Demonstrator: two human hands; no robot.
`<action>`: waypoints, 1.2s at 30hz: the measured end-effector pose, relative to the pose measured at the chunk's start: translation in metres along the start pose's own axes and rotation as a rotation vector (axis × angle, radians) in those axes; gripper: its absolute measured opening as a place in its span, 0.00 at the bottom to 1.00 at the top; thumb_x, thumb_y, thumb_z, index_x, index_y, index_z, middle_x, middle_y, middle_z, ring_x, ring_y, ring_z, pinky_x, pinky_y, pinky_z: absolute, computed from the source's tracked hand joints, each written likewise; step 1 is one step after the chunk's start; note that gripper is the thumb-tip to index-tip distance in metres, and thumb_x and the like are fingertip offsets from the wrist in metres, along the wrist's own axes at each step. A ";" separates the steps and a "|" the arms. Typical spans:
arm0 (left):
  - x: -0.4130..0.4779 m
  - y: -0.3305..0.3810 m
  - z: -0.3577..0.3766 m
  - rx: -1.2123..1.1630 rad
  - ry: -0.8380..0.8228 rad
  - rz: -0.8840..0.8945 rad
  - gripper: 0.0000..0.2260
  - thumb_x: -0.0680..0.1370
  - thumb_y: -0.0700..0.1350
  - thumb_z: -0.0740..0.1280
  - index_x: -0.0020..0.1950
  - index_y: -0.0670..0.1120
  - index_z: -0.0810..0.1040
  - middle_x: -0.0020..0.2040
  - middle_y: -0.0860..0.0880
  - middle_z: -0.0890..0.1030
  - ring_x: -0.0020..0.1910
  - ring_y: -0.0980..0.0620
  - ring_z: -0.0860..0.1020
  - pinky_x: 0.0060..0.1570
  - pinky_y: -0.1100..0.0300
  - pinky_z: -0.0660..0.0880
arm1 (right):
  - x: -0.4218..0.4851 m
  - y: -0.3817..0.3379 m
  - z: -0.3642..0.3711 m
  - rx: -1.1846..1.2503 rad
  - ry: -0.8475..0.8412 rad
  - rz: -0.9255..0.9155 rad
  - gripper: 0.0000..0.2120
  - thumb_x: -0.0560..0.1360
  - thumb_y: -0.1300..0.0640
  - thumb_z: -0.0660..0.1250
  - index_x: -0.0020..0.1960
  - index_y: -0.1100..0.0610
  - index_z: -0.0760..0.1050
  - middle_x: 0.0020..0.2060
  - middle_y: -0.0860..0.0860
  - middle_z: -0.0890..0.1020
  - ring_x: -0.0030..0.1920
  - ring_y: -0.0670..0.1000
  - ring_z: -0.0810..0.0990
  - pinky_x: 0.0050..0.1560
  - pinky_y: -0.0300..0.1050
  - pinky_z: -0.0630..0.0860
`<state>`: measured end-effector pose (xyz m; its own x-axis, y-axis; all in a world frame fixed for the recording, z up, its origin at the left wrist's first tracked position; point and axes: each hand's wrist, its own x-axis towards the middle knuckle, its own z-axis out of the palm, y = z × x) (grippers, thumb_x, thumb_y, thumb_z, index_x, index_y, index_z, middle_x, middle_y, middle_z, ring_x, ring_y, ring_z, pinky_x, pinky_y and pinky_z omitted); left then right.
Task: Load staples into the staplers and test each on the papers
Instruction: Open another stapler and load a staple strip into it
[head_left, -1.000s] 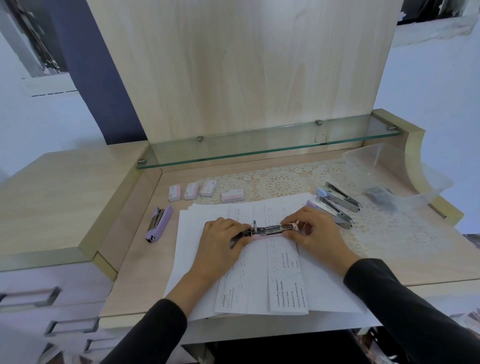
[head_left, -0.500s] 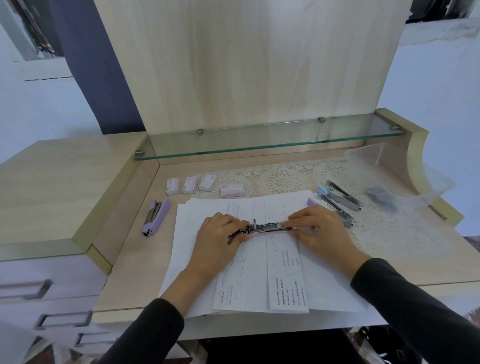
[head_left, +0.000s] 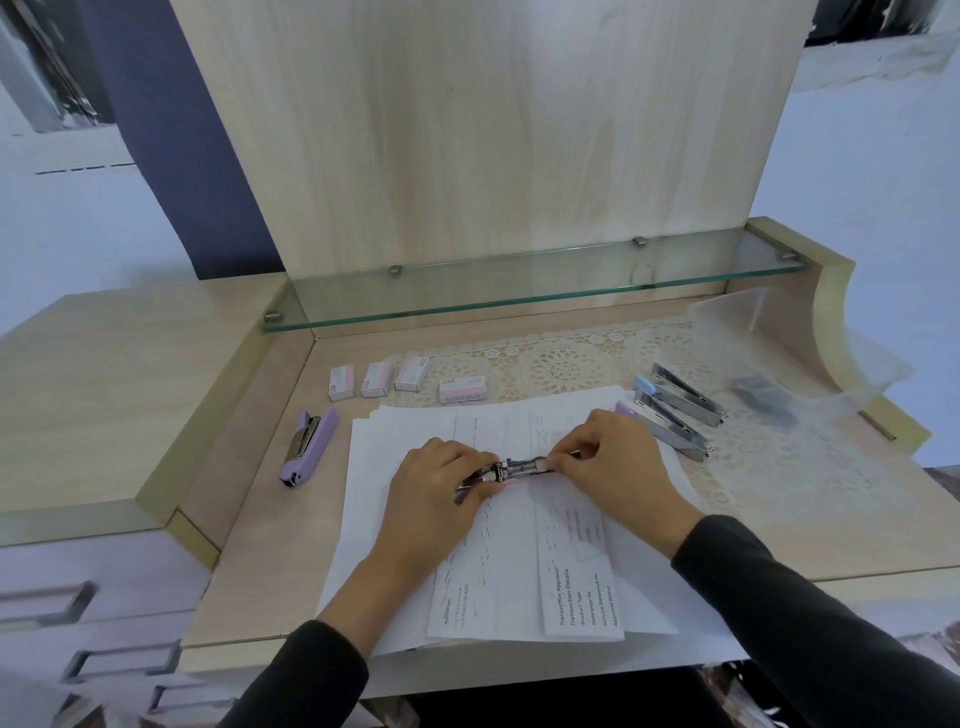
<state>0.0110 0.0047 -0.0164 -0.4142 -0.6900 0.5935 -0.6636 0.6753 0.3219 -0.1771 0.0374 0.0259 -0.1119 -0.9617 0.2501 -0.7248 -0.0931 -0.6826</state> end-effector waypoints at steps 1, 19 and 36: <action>0.000 0.000 0.000 -0.001 -0.001 0.001 0.14 0.71 0.53 0.63 0.47 0.45 0.82 0.38 0.51 0.81 0.41 0.58 0.70 0.41 0.65 0.66 | -0.001 0.001 -0.002 -0.025 0.011 -0.002 0.04 0.71 0.58 0.69 0.40 0.56 0.82 0.30 0.42 0.68 0.30 0.42 0.68 0.67 0.37 0.55; 0.000 0.000 0.001 0.004 0.006 -0.006 0.14 0.71 0.52 0.64 0.46 0.44 0.82 0.38 0.50 0.81 0.41 0.57 0.70 0.42 0.64 0.67 | -0.010 0.008 -0.001 -0.298 -0.037 -0.423 0.09 0.62 0.60 0.74 0.42 0.50 0.83 0.28 0.50 0.75 0.26 0.52 0.74 0.26 0.44 0.67; 0.000 0.000 0.000 0.023 0.014 0.022 0.14 0.71 0.52 0.64 0.46 0.44 0.82 0.38 0.50 0.81 0.40 0.57 0.70 0.41 0.63 0.67 | -0.005 -0.019 0.016 -0.192 -0.043 0.108 0.09 0.73 0.51 0.65 0.45 0.56 0.80 0.45 0.51 0.80 0.47 0.52 0.76 0.53 0.48 0.71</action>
<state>0.0111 0.0047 -0.0169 -0.4201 -0.6717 0.6103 -0.6686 0.6838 0.2923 -0.1518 0.0398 0.0263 -0.1694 -0.9740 0.1503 -0.8266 0.0574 -0.5599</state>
